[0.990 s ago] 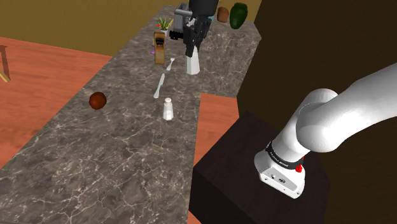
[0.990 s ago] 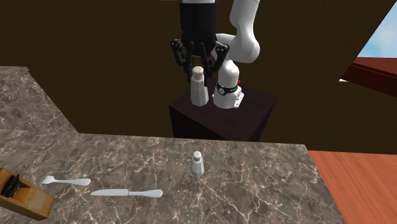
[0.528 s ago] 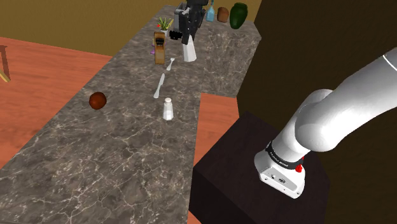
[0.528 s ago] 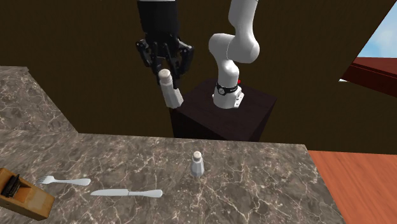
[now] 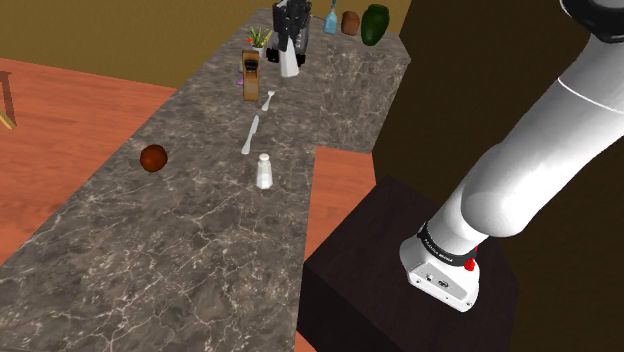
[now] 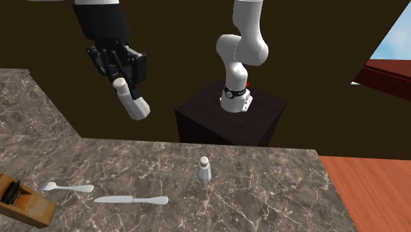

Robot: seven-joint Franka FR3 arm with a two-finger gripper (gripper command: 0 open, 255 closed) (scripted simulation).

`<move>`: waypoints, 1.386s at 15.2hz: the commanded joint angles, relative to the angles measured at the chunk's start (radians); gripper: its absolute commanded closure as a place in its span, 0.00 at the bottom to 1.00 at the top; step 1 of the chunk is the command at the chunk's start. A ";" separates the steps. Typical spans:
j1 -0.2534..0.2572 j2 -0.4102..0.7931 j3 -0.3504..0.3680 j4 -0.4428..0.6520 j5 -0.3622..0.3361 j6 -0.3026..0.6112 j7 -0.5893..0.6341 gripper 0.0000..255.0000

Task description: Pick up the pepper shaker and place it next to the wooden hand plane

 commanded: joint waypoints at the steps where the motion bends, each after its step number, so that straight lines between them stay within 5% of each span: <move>1: -0.016 0.066 -0.017 0.078 0.001 -0.014 -0.032 1.00; 7: -0.061 0.299 -0.048 0.390 0.013 -0.098 -0.104 1.00; 12: -0.109 0.562 -0.061 0.790 0.028 -0.239 -0.148 1.00; 21: -0.104 0.511 -0.061 0.586 0.027 -0.085 -0.158 1.00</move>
